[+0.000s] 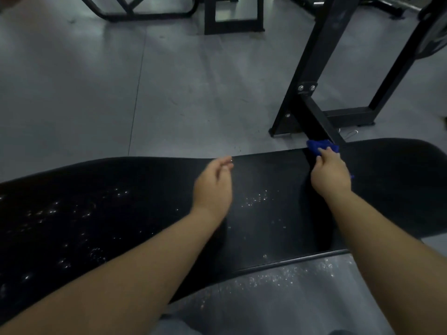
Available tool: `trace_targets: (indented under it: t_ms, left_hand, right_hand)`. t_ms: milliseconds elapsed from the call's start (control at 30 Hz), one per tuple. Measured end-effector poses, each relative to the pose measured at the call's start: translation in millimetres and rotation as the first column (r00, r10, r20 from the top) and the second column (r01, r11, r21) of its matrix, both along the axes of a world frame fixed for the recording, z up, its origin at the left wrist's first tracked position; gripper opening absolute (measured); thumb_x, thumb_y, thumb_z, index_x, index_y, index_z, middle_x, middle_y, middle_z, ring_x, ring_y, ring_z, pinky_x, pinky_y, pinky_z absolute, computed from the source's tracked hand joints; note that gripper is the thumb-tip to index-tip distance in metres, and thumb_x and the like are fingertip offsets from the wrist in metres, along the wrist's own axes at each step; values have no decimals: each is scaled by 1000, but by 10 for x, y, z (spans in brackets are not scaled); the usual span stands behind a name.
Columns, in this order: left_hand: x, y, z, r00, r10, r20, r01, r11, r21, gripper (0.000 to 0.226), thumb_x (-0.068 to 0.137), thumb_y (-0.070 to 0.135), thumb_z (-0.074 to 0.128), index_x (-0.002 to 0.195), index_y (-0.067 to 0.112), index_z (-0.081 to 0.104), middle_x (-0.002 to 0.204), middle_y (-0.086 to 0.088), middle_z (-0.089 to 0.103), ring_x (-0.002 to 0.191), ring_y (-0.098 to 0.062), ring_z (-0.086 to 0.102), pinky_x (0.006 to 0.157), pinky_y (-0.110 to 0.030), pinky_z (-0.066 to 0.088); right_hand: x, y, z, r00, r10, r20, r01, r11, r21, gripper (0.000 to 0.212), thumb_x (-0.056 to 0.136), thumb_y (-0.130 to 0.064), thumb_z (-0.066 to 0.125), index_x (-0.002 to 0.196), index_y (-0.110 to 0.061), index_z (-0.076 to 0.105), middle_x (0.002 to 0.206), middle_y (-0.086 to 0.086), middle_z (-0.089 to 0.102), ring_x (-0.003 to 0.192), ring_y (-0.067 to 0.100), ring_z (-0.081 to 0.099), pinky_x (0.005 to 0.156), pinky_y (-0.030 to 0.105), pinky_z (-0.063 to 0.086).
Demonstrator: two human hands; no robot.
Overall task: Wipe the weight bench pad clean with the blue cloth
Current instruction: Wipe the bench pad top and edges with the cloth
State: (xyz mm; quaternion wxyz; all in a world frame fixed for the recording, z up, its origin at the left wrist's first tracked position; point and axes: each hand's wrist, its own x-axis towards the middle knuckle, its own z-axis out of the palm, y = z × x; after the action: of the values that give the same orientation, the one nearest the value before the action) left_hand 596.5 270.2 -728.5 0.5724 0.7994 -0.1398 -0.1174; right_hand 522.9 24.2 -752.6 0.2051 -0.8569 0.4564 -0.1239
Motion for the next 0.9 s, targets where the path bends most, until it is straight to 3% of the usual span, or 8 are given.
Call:
trace_targets:
  t_ms: [67, 133, 233, 367, 500, 733, 833, 900]
  left_hand:
    - [253, 257, 41, 994, 48, 101, -60, 990, 125, 32, 95, 15, 41, 121, 20, 60, 112, 6, 68, 89, -1, 58, 81, -8, 40]
    - [463, 495, 22, 966, 32, 256, -118, 938, 327, 36, 94, 15, 41, 126, 21, 56, 119, 3, 64, 106, -12, 55, 97, -28, 42]
    - [713, 678, -72, 921, -65, 383, -184, 795, 578, 40, 94, 18, 42, 134, 16, 49, 132, -5, 54, 126, -24, 43, 108, -41, 33]
    - [913, 778, -207, 891, -237, 387, -139, 669, 730, 45, 97, 25, 40, 139, 10, 43, 143, -10, 44, 133, -26, 37, 112, -41, 28]
    - [903, 808, -344, 857, -289, 426, -127, 684, 718, 44, 99, 26, 39, 138, 5, 44, 141, -14, 46, 132, -27, 37, 113, -40, 26]
    - [873, 810, -402, 838, -276, 471, -105, 766, 635, 39, 98, 19, 42, 134, 8, 51, 139, -9, 48, 131, -24, 38, 112, -35, 26]
    - [886, 817, -402, 848, -262, 461, -90, 786, 612, 39, 97, 21, 41, 134, 12, 52, 140, -5, 48, 132, -21, 36, 113, -35, 26]
    - [892, 824, -392, 852, -257, 457, -90, 787, 611, 40, 97, 23, 42, 135, 15, 52, 140, -4, 47, 133, -20, 36, 112, -35, 27]
  right_hand:
    - [175, 166, -55, 991, -87, -105, 83, 996, -45, 35, 91, -15, 43, 125, -11, 51, 146, 13, 39, 133, 37, 34, 107, 48, 31]
    - [445, 512, -36, 984, -80, -157, 74, 996, -46, 39, 85, -14, 46, 124, -12, 50, 143, 13, 40, 130, 36, 35, 101, 45, 34]
    - [803, 1197, -15, 969, 191, -154, -199, 979, -34, 44, 85, -11, 47, 129, -15, 47, 145, 10, 38, 131, 33, 33, 100, 40, 34]
    - [720, 1683, 19, 849, 527, -49, -524, 849, 67, 56, 92, -6, 43, 145, -20, 35, 159, 3, 19, 146, 25, 10, 117, 35, 8]
    - [360, 991, 45, 904, 427, 26, -426, 895, 131, 55, 93, -3, 40, 144, -24, 40, 158, -2, 21, 147, 18, 11, 117, 32, 3]
    - [338, 827, 13, 991, 41, -129, -32, 997, 68, 57, 89, -7, 41, 145, -18, 34, 159, 8, 17, 145, 32, 12, 117, 43, 15]
    - [591, 1457, 25, 965, 204, -165, -213, 976, -41, 65, 83, -8, 45, 144, -20, 31, 157, 7, 20, 142, 32, 19, 111, 41, 26]
    - [593, 1818, 1, 899, 421, -118, -426, 904, -25, 65, 86, -8, 44, 147, -24, 28, 159, 3, 16, 146, 27, 12, 117, 39, 15]
